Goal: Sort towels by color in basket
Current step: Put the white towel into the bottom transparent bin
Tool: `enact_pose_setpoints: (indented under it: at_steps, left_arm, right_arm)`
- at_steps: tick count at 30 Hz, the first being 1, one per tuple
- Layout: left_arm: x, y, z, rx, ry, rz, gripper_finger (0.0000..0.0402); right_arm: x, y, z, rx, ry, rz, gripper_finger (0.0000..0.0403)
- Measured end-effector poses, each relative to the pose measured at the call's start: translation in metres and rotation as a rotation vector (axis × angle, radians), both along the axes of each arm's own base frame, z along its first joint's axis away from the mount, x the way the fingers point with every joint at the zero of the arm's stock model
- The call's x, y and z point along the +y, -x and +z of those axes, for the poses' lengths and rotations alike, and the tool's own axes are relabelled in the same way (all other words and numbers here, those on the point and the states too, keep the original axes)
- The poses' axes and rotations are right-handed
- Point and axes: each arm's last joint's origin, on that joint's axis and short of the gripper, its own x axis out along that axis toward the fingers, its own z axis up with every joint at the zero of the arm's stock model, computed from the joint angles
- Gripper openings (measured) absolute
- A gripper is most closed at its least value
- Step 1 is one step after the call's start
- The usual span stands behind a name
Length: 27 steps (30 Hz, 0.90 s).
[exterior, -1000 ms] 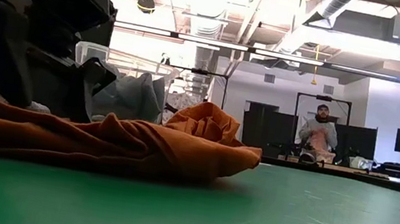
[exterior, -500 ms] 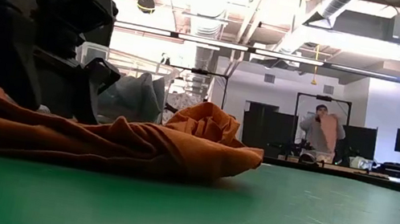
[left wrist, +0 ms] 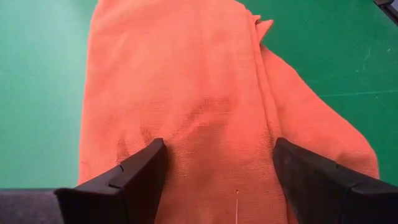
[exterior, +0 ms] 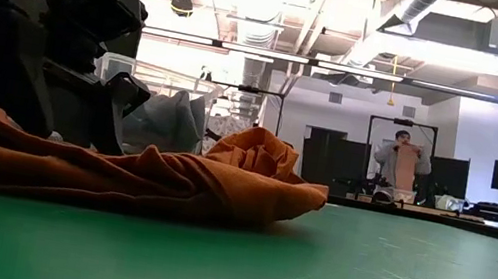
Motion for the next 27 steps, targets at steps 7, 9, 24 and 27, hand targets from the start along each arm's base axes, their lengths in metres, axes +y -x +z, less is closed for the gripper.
enact_pose_setpoints:
  at_steps: [7, 9, 24, 27]
  left_arm:
    - [0.0, 0.0, 0.0, -0.005, -0.008, -0.006, 0.0278]
    - [0.0, 0.0, 0.0, -0.007, -0.009, -0.007, 0.0278]
    - [0.0, 0.0, 0.0, -0.007, -0.019, -0.006, 0.0278]
    - [0.0, 0.0, 0.0, -0.007, -0.02, -0.007, 0.0278]
  right_arm:
    - [0.008, -0.014, 0.003, -0.089, -0.12, 0.057, 0.012]
    - [0.008, -0.016, 0.003, -0.095, -0.128, 0.052, 0.012]
    - [0.004, -0.037, 0.021, -0.171, -0.242, 0.149, 0.012]
    - [0.002, -0.04, 0.041, -0.23, -0.28, 0.185, 0.012]
